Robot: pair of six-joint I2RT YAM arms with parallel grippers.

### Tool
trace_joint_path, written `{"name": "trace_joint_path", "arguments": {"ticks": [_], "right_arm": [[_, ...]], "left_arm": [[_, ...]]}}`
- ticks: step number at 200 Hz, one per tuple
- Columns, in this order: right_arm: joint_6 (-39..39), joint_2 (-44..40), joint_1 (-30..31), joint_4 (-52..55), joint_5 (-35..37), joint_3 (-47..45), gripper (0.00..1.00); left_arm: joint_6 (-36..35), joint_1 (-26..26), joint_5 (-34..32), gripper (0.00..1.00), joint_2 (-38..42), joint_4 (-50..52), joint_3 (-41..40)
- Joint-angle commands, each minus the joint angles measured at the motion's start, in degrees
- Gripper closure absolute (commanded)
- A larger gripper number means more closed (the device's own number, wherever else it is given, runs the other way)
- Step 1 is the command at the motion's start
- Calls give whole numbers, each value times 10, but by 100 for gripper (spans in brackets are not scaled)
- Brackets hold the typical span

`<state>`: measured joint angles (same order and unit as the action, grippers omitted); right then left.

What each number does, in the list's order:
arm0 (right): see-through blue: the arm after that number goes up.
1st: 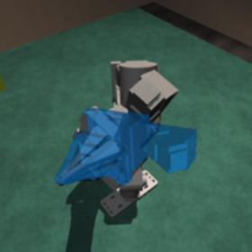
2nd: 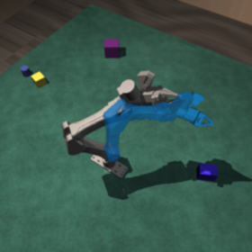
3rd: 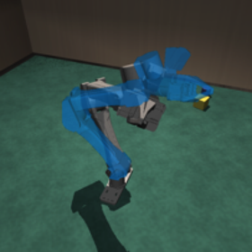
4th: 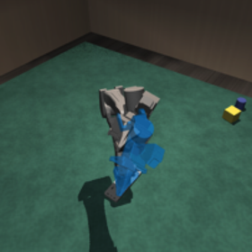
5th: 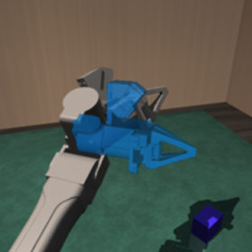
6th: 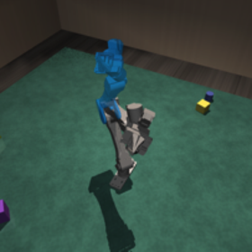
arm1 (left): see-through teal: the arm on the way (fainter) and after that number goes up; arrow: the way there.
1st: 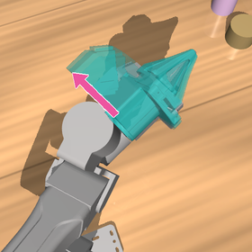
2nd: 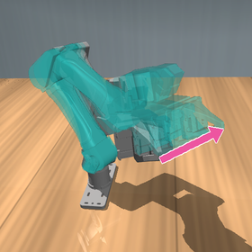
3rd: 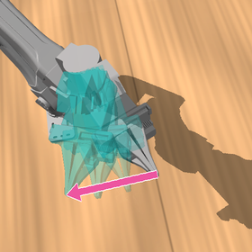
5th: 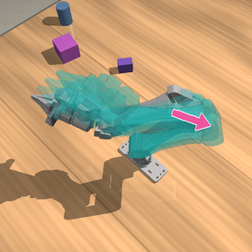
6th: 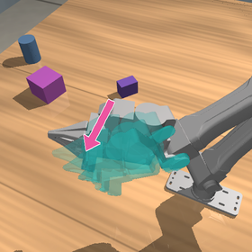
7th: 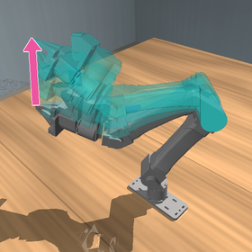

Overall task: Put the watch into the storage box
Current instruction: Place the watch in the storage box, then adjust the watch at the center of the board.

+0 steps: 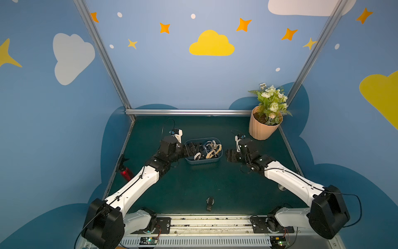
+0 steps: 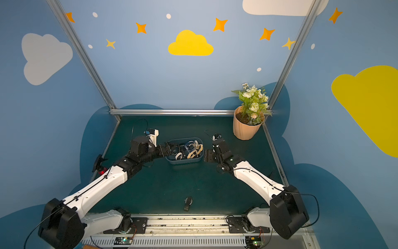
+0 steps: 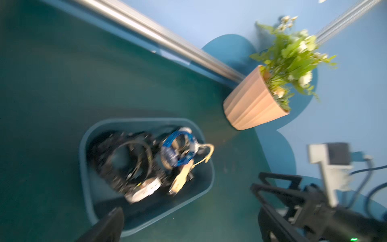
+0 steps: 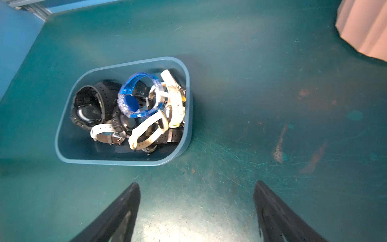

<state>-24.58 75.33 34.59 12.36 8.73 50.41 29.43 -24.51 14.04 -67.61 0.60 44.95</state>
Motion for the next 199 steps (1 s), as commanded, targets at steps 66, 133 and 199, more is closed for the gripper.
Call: {"name": "trace_joint_path", "arguments": {"ticks": [66, 133, 199], "right_arm": [[-10, -15, 73, 64, -3, -11, 15], [78, -63, 210, 2, -116, -112, 15], [155, -27, 335, -30, -115, -149, 15]], "left_arm": [[5, 1, -71, 0, 82, 51, -54], [2, 1, -97, 0, 116, 69, -70], [0, 2, -113, 0, 130, 78, -75]]}}
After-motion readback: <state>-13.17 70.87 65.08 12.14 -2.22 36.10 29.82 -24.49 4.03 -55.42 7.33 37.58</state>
